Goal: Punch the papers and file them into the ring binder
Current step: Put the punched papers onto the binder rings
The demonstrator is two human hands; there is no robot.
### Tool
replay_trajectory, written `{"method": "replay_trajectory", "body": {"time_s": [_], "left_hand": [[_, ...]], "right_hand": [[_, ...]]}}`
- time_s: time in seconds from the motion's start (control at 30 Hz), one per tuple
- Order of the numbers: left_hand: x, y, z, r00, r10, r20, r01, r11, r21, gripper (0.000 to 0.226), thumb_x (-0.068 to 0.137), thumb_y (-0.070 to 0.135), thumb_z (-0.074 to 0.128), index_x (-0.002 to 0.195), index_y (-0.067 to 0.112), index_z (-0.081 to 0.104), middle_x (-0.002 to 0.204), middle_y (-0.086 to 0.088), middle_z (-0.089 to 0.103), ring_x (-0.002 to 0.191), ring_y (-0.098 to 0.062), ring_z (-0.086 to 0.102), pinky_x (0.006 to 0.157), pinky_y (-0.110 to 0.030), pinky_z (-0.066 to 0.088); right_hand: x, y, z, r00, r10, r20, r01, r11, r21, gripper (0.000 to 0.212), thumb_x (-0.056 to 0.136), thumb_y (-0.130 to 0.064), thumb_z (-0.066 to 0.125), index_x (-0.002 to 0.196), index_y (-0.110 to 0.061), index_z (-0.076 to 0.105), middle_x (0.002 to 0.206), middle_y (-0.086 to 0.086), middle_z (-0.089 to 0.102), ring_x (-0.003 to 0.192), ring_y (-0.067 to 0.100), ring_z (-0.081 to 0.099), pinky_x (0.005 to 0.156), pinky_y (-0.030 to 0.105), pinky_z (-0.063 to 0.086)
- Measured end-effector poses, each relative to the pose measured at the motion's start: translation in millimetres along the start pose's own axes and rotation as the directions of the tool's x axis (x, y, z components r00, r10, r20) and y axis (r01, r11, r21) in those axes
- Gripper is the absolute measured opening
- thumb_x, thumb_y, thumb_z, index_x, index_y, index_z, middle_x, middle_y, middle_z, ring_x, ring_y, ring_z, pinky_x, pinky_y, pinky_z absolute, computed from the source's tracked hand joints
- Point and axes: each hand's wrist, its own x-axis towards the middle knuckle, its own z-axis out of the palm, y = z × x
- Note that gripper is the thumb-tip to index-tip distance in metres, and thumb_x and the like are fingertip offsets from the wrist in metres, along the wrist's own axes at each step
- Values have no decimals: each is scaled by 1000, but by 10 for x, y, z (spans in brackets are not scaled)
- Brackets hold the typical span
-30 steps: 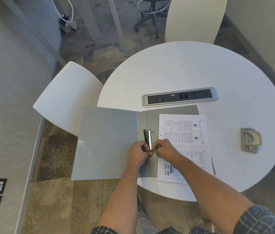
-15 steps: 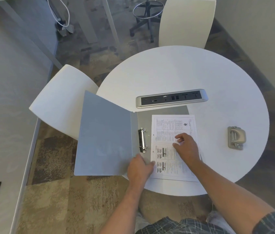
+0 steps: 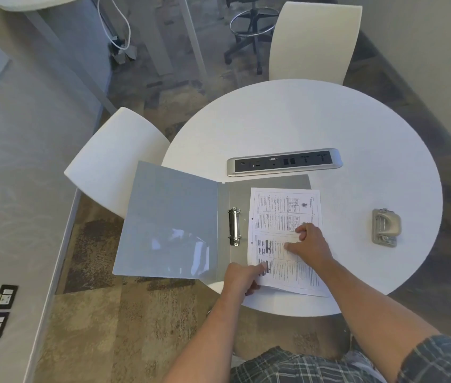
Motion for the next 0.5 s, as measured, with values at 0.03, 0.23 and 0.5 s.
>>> {"method": "replay_trajectory", "body": {"time_s": [0.03, 0.23, 0.5], "left_hand": [[1, -2, 1, 1000, -18, 8, 18, 999, -28, 48, 76, 44, 86, 94, 2, 70, 70, -8, 66, 51, -17, 63, 44, -21, 42], [-44, 101, 61, 1000, 17, 26, -17, 1000, 13, 53, 75, 54, 83, 102, 11, 71, 87, 2, 68, 68, -13, 60, 54, -24, 41], [-10, 202, 99, 986, 148, 69, -127, 959, -253, 45, 76, 37, 85, 112, 17, 67, 114, -8, 75, 101, -26, 72, 93, -47, 59]], "right_hand": [[4, 0, -4, 1000, 1, 3, -2, 1000, 7, 52, 71, -27, 87, 110, -21, 54, 106, -3, 53, 96, 19, 60, 86, 40, 51], [35, 12, -26, 999, 38, 28, -40, 997, 68, 52, 74, -31, 86, 113, -21, 53, 105, -1, 55, 97, 19, 61, 81, 35, 49], [46, 34, -58, 998, 38, 50, -44, 991, 129, 47, 77, -35, 85, 111, -22, 55, 105, 4, 60, 86, 16, 61, 70, 30, 45]]}}
